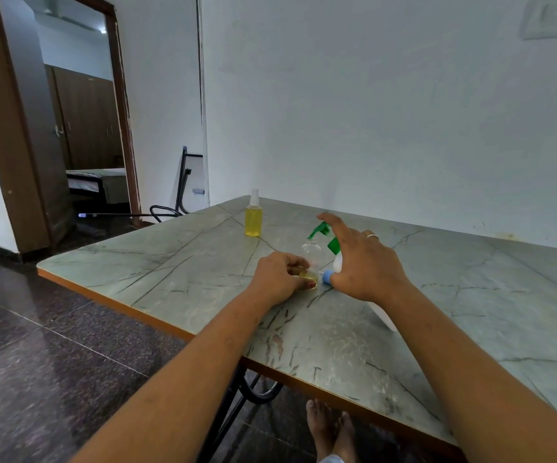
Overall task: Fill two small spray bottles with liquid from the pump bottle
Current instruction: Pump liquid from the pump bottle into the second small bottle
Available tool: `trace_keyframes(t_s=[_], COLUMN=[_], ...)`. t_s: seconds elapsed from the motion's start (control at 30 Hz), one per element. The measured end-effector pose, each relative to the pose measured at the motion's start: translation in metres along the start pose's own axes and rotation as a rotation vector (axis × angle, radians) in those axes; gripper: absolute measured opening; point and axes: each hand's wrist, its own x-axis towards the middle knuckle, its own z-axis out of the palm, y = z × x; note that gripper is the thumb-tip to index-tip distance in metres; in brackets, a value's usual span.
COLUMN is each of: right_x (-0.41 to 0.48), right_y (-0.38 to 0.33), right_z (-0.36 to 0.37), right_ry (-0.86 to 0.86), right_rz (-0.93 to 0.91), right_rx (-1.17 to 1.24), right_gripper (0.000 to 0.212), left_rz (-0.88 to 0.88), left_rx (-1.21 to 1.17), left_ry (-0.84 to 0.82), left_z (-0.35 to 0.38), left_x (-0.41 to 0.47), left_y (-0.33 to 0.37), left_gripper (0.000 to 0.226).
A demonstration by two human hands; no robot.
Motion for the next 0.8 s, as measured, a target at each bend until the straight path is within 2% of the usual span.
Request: trace_keyframes(t_s=[0.3, 0.53, 0.8], right_x=[0.0048, 0.0032, 0.0056], right_y=[0.0003, 0.0060, 0.0002], right_z=[-0.0042, -0.0085, -0.0064], right_ry=[-0.055, -0.103, -0.067], right_rz=[0.002, -0.013, 0.022], right_rx=[0.091, 0.077, 0.127], right_gripper=[0.079, 0.095, 0.078], left_rz=[0.023, 0.013, 0.034], left_rx=[0.040, 0.037, 0.043], left_ry=[0.003, 0.000, 0.005], left_z=[-0.0003, 0.0000, -0.0003], left_x=[-0.0030, -0.0007, -0.0014], left_y=[0.0015, -0.0004, -0.0008], left_gripper=[0.046, 0.047, 0.047])
